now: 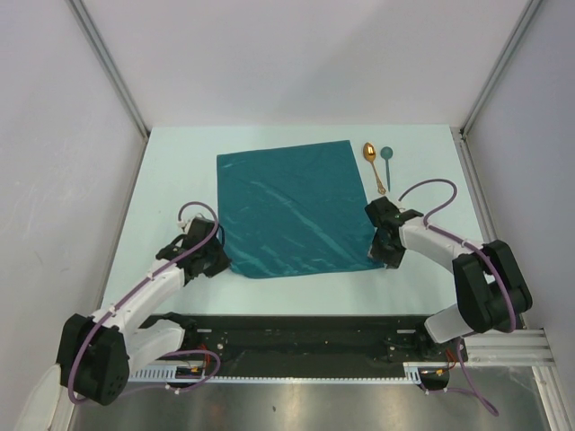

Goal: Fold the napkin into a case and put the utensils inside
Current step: Pick up the flattened napkin from the center of the board, then fold and flatten the napkin at the center of the board.

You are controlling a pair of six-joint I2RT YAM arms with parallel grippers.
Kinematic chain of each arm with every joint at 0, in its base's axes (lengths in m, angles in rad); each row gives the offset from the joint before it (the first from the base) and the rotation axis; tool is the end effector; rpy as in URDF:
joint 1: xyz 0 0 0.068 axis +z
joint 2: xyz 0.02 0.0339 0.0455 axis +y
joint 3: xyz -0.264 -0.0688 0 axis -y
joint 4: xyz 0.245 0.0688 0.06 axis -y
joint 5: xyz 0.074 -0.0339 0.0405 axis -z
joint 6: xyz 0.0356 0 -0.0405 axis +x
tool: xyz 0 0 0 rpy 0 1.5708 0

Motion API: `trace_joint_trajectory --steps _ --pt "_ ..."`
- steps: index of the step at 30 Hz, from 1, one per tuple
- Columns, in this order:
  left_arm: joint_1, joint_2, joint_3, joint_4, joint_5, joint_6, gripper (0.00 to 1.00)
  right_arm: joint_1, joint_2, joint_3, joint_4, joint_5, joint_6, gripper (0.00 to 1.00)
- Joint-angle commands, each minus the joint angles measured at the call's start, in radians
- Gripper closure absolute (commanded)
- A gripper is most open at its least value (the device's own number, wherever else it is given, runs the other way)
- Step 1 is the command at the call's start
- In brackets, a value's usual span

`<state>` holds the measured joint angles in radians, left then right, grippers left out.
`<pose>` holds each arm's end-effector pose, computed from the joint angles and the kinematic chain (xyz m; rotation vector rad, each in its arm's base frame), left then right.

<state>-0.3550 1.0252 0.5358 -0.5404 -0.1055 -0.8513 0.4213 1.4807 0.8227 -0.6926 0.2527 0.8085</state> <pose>0.1736 -0.0604 0.1832 -0.6812 2.5322 -0.2984 0.2322 0.0943 0.1682 0.5804 2.7549 -0.1126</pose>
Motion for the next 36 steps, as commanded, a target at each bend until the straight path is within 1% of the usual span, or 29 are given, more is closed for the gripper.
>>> trace_joint_trajectory --steps 1,2,8,9,11,12,14,15,17,18,21,23,24,25,28,30,31,32,36 --pt "-0.001 -0.007 0.015 0.039 0.015 0.029 1.00 -0.015 -0.011 -0.016 0.001 0.030 -0.002 0.52" --pt "-0.001 -0.014 0.012 0.040 0.016 0.028 1.00 -0.018 -0.007 -0.023 0.013 0.008 0.000 0.52" --pt "-0.001 -0.028 0.013 0.053 0.041 0.043 1.00 -0.018 0.055 -0.060 0.090 0.002 0.006 0.55" --pt "-0.001 -0.039 0.012 0.057 0.046 0.041 1.00 -0.016 0.064 -0.059 0.100 0.003 0.008 0.57" --pt "-0.001 -0.053 0.010 0.062 0.053 0.046 1.00 -0.015 0.078 -0.062 0.113 -0.015 0.004 0.70" --pt "-0.001 -0.060 0.012 0.063 0.056 0.050 1.00 -0.009 0.084 -0.065 0.123 -0.015 0.011 0.79" --pt "-0.001 -0.071 0.012 0.069 0.063 0.061 1.00 -0.006 0.085 -0.082 0.140 -0.010 0.014 0.82" --pt "-0.001 -0.077 0.010 0.072 0.063 0.064 1.00 -0.007 0.078 -0.085 0.148 -0.009 0.012 0.88" --pt "-0.001 -0.100 0.007 0.083 0.064 0.070 1.00 -0.009 0.060 -0.086 0.153 0.003 -0.003 0.97" --pt "-0.001 -0.109 0.006 0.091 0.069 0.075 1.00 -0.007 0.021 -0.086 0.162 0.003 -0.015 1.00" --pt "0.005 -0.149 0.027 0.118 0.064 0.104 1.00 -0.006 -0.061 -0.060 0.182 0.000 -0.074 1.00" --pt "0.013 -0.184 0.065 0.148 0.060 0.129 1.00 -0.006 -0.160 -0.033 0.180 0.010 -0.136 1.00" --pt "0.016 -0.198 0.081 0.158 0.061 0.139 1.00 -0.009 -0.192 0.004 0.180 0.010 -0.153 1.00" --pt "0.024 -0.209 0.099 0.192 0.066 0.150 1.00 -0.016 -0.260 0.022 0.180 0.002 -0.173 1.00" --pt "0.036 -0.243 0.185 0.253 0.093 0.193 1.00 -0.044 -0.362 0.133 0.173 -0.032 -0.248 1.00" --pt "0.037 -0.241 0.285 0.255 0.098 0.210 1.00 -0.050 -0.404 0.194 0.147 -0.039 -0.293 1.00" --pt "0.037 -0.237 0.321 0.257 0.124 0.221 1.00 -0.050 -0.422 0.261 0.139 -0.038 -0.310 1.00" --pt "0.039 -0.234 0.396 0.258 0.141 0.256 1.00 -0.053 -0.463 0.292 0.116 -0.033 -0.322 1.00" --pt "0.037 -0.257 0.578 0.257 0.225 0.346 1.00 -0.056 -0.562 0.429 0.093 -0.061 -0.429 1.00"
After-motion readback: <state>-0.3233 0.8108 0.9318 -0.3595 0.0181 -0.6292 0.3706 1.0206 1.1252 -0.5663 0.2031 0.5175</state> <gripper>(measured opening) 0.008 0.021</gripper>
